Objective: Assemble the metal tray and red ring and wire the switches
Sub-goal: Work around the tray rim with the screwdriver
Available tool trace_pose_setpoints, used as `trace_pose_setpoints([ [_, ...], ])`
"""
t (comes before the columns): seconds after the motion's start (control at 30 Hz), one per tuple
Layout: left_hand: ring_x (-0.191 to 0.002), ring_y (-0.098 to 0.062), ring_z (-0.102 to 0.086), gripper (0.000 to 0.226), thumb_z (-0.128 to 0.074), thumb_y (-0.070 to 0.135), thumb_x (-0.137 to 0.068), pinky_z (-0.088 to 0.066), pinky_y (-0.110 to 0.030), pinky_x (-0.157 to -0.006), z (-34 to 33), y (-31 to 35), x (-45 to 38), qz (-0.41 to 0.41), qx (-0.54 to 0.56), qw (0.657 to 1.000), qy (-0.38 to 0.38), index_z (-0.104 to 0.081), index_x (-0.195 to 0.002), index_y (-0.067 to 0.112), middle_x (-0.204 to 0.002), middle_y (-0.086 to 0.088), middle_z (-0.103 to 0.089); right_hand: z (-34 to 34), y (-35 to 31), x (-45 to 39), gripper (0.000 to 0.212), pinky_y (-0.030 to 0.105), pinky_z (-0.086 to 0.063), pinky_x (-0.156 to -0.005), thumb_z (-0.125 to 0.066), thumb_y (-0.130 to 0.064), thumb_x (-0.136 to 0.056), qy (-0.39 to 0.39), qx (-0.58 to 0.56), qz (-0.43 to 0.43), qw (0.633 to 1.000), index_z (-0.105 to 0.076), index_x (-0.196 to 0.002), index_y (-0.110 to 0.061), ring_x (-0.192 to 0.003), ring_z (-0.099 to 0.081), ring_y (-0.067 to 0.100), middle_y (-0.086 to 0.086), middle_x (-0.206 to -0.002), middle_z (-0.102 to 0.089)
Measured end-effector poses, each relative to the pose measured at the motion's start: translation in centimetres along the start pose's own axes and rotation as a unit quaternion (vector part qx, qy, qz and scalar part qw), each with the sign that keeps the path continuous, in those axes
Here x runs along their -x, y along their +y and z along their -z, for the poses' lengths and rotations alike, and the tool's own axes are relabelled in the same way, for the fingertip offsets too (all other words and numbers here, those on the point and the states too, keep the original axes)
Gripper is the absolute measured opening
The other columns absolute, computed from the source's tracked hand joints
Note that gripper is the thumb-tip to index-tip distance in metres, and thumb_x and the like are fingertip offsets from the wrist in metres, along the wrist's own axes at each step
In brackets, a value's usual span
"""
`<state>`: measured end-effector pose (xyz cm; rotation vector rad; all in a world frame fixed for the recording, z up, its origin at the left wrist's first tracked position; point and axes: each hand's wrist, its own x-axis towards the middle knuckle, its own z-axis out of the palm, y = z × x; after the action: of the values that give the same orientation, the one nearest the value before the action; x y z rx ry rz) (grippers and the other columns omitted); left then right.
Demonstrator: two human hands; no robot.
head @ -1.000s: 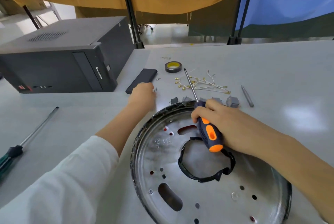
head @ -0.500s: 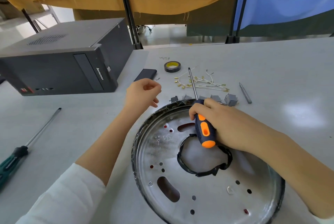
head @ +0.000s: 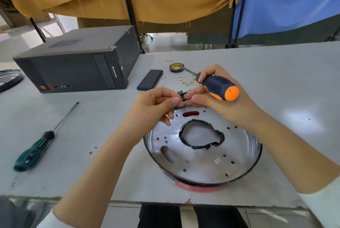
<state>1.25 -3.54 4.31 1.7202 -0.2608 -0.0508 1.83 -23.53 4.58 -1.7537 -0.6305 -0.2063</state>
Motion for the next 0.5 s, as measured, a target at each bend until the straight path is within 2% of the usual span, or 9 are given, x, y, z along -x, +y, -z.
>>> trace_pose_setpoints([
  [0.03,-0.048,-0.007,-0.054,0.01,-0.064,0.005,-0.09,-0.047,-0.018,-0.045,-0.1,0.0,0.5,-0.006,-0.005,1.0,0.001,-0.067,-0.083,0.011,-0.062,0.004,-0.066,-0.3,-0.3,0.2,0.035,0.035,-0.058,-0.079,-0.072,0.002,-0.079,0.0,-0.028,-0.004,1.0,-0.048,-0.1,-0.014,-0.091,-0.07,0.024,0.019,-0.097,-0.066],
  [0.13,-0.05,-0.006,-0.053,0.013,-0.065,0.004,-0.089,-0.048,-0.018,-0.047,-0.4,0.0,1.6,-0.023,-0.02,1.0,0.005,-0.069,-0.08,0.013,-0.061,0.004,-0.062,-1.3,-1.1,0.8,0.04,0.037,-0.06,-0.07,-0.073,0.004,-0.077,0.002,-0.06,-0.015,0.998,-0.046,-0.101,-0.011,-0.083,-0.07,0.031,0.018,-0.086,-0.069],
  [0.3,-0.048,-0.007,-0.055,0.009,-0.068,0.004,-0.086,-0.049,-0.017,-0.047,-0.6,0.4,2.6,-0.016,0.011,0.999,0.029,-0.065,-0.084,0.013,-0.063,0.001,-0.064,-1.8,-1.5,1.2,0.04,0.058,-0.054,-0.076,-0.076,-0.003,-0.074,-0.014,-0.072,-0.028,0.997,-0.048,-0.099,-0.016,-0.083,-0.067,0.04,0.018,-0.082,-0.068],
  [0.43,-0.051,-0.01,-0.059,0.018,-0.072,0.008,-0.081,-0.052,-0.021,-0.051,-0.5,0.4,2.7,-0.005,0.048,0.998,0.032,-0.057,-0.09,0.013,-0.067,0.002,-0.07,-2.1,-1.7,1.3,0.037,0.059,-0.054,-0.075,-0.076,-0.008,-0.074,-0.009,-0.069,-0.025,0.997,-0.049,-0.098,-0.016,-0.083,-0.068,0.037,0.017,-0.083,-0.066],
  [0.5,-0.059,-0.012,-0.065,0.025,-0.075,0.018,-0.075,-0.054,-0.023,-0.058,-0.4,0.3,2.9,-0.007,0.041,0.998,0.042,-0.058,-0.092,0.015,-0.072,0.001,-0.074,-2.1,-1.8,1.4,0.037,0.056,-0.055,-0.075,-0.075,-0.005,-0.076,-0.01,-0.061,-0.015,0.998,-0.048,-0.098,-0.016,-0.083,-0.069,0.033,0.017,-0.083,-0.064],
])
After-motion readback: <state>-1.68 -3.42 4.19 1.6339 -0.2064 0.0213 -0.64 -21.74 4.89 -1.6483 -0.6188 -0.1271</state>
